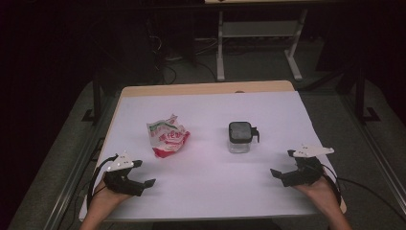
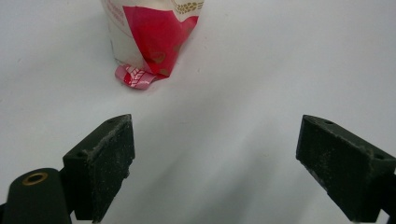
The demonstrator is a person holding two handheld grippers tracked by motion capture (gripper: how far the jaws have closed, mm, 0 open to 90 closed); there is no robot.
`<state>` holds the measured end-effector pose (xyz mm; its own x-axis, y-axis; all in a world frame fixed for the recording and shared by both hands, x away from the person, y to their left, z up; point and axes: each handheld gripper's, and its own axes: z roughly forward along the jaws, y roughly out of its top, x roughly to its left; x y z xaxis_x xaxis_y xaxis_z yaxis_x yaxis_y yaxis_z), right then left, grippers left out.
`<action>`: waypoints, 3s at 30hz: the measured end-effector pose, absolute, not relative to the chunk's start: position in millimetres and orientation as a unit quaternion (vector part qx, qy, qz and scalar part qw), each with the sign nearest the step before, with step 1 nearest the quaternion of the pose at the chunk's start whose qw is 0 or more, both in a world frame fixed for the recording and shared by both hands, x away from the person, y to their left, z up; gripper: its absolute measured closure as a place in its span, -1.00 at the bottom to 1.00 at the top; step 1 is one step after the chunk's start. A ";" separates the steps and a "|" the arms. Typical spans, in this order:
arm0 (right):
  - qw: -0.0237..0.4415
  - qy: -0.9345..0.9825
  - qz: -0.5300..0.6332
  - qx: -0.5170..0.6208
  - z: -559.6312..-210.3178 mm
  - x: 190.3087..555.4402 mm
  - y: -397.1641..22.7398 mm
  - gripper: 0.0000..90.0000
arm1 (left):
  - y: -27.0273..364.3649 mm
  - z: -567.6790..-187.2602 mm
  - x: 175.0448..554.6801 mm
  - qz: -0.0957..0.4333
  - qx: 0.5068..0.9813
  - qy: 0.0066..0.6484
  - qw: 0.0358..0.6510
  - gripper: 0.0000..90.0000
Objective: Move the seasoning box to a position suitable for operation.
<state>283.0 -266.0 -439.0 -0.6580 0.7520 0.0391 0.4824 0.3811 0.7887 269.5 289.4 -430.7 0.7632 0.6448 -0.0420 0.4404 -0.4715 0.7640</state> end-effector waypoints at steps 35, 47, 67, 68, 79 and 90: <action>0.147 0.865 0.376 0.298 -380.3 334.3 -244.3 -0.98 | 287.7 -431.4 266.3 0.118 0.848 0.312 0.412 -0.75; 0.147 0.887 0.349 0.263 -359.0 354.9 -224.6 -0.99 | 288.1 -435.0 266.4 0.109 0.850 0.310 0.412 -0.75; 0.116 0.933 0.288 0.181 -333.1 400.8 -179.7 -0.99 | 283.3 -437.3 265.7 0.100 0.855 0.303 0.409 -0.74; 0.117 0.938 0.278 0.170 -332.3 404.4 -174.1 -0.99 | 283.7 -437.4 265.9 0.100 0.855 0.301 0.411 -0.73; 0.096 0.963 0.224 0.113 -332.1 423.3 -146.9 -0.99 | 282.9 -437.6 265.0 0.095 0.856 0.301 0.410 -0.74; 0.059 0.985 0.152 0.055 -352.0 436.2 -115.5 -0.99 | 284.2 -437.9 264.7 0.094 0.857 0.296 0.411 -0.74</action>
<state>436.2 -115.5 -352.0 -0.9870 0.1264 -0.0993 0.0905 0.9475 0.3066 264.7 284.2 -437.9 0.8077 0.5839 -0.0821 0.4296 -0.4874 0.7602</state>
